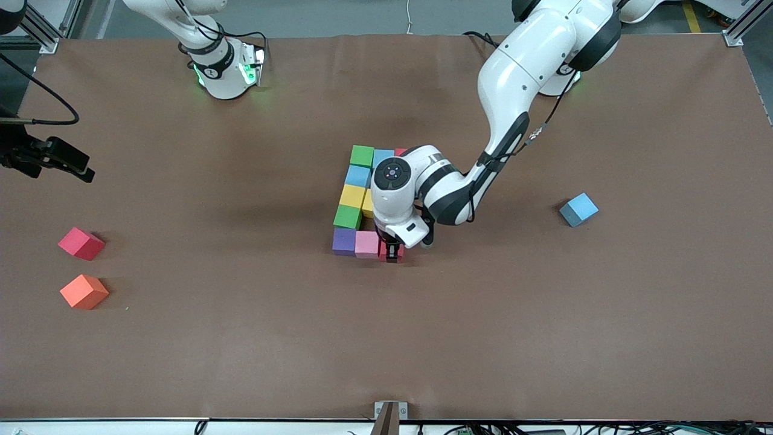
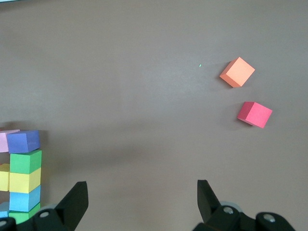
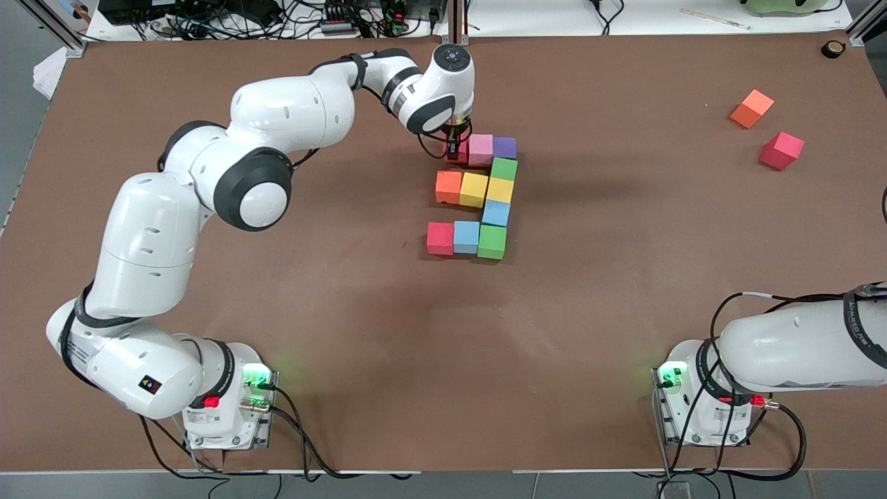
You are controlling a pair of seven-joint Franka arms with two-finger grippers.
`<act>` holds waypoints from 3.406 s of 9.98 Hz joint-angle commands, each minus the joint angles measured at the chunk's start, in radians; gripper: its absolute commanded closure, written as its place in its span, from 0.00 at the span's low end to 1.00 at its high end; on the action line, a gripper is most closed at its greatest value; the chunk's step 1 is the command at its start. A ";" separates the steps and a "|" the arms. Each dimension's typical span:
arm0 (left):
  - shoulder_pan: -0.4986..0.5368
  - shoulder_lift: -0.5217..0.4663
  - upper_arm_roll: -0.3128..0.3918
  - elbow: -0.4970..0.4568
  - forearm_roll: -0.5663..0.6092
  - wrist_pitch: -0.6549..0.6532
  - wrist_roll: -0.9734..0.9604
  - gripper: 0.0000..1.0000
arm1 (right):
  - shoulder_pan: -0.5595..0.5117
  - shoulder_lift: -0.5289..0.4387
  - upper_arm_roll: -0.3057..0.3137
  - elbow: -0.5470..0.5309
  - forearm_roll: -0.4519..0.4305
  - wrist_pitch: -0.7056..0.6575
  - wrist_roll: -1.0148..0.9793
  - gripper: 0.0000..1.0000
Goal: Arrange 11 blocks into digit 3
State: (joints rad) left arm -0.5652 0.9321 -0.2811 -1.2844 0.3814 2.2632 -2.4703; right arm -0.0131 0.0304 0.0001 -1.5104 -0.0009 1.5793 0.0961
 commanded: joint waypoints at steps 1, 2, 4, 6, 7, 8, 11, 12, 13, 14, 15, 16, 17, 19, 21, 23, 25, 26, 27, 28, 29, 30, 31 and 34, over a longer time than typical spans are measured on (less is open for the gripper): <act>-0.016 0.001 0.014 0.014 -0.004 -0.016 -0.009 0.00 | -0.001 -0.001 0.003 0.002 0.005 0.001 0.014 0.00; -0.018 -0.002 0.014 0.014 -0.003 -0.016 -0.009 0.00 | -0.001 -0.001 0.003 0.002 0.005 0.001 0.014 0.00; -0.016 -0.034 0.014 0.014 0.002 -0.036 -0.006 0.00 | -0.001 -0.001 0.003 0.002 0.005 0.001 0.014 0.00; -0.001 -0.090 0.013 0.014 0.005 -0.089 0.010 0.00 | -0.001 -0.001 0.005 0.002 0.005 0.002 0.014 0.00; 0.016 -0.139 0.013 0.013 0.004 -0.108 0.045 0.00 | -0.001 -0.001 0.005 0.002 0.005 0.002 0.014 0.00; 0.066 -0.197 0.005 0.011 -0.002 -0.119 0.089 0.00 | -0.001 -0.001 0.005 0.002 0.005 0.002 0.014 0.00; 0.207 -0.352 0.003 0.004 -0.007 -0.152 0.276 0.00 | -0.001 -0.001 0.005 0.002 0.005 0.002 0.014 0.00; 0.252 -0.387 0.002 0.004 -0.007 -0.171 0.360 0.00 | -0.001 -0.001 0.005 0.002 0.005 0.002 0.014 0.00; 0.295 -0.421 0.002 -0.009 -0.010 -0.171 0.452 0.00 | -0.001 -0.001 0.005 0.002 0.005 0.002 0.014 0.00; 0.336 -0.458 0.000 -0.041 -0.010 -0.171 0.544 0.00 | -0.001 -0.001 0.005 0.002 0.005 0.002 0.014 0.00; 0.387 -0.501 -0.001 -0.085 -0.015 -0.171 0.673 0.00 | -0.001 -0.001 0.005 0.002 0.005 0.002 0.014 0.00; 0.442 -0.545 -0.004 -0.137 -0.044 -0.171 0.814 0.00 | -0.001 -0.001 0.005 0.002 0.005 0.002 0.014 0.00; 0.470 -0.588 0.005 -0.188 -0.103 -0.171 0.997 0.00 | -0.001 -0.001 0.005 0.004 0.005 0.002 0.014 0.00; 0.482 -0.663 0.078 -0.252 -0.192 -0.172 1.260 0.00 | -0.001 0.000 0.005 0.002 0.005 0.002 0.014 0.00; 0.470 -0.746 0.192 -0.291 -0.321 -0.270 1.605 0.00 | -0.001 0.002 0.005 0.002 0.007 0.004 0.014 0.00; 0.446 -0.811 0.305 -0.291 -0.406 -0.432 1.939 0.00 | -0.001 0.002 0.005 0.002 0.007 0.004 0.016 0.00; 0.438 -0.858 0.335 -0.291 -0.427 -0.537 2.079 0.00 | -0.001 0.002 0.005 0.002 0.007 0.004 0.016 0.00; 0.442 -0.892 0.332 -0.300 -0.427 -0.563 2.082 0.00 | -0.001 0.002 0.005 0.002 0.007 0.004 0.014 0.00; 0.447 -0.942 0.326 -0.329 -0.427 -0.568 2.082 0.00 | -0.001 0.002 0.005 0.002 0.007 0.004 0.014 0.00; 0.447 -0.976 0.321 -0.345 -0.426 -0.571 2.088 0.00 | -0.001 0.002 0.005 0.002 0.007 0.004 0.016 0.00; 0.449 -1.001 0.318 -0.357 -0.424 -0.582 2.117 0.00 | -0.001 0.002 0.005 0.002 0.007 0.004 0.016 0.00; 0.449 -1.060 0.319 -0.424 -0.421 -0.583 2.240 0.00 | -0.001 0.002 0.005 0.002 0.007 0.004 0.016 0.00; 0.452 -1.094 0.319 -0.461 -0.421 -0.580 2.316 0.00 | -0.001 0.002 0.005 0.002 0.007 0.004 0.014 0.00; 0.458 -1.023 0.321 -0.354 -0.433 -0.597 2.343 0.00 | -0.001 0.002 0.005 0.002 0.007 0.004 0.014 0.00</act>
State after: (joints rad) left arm -0.1127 -0.1281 0.0398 -1.6926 -0.0345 1.6752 -0.1458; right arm -0.0115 0.0324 0.0017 -1.5103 -0.0006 1.5805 0.0963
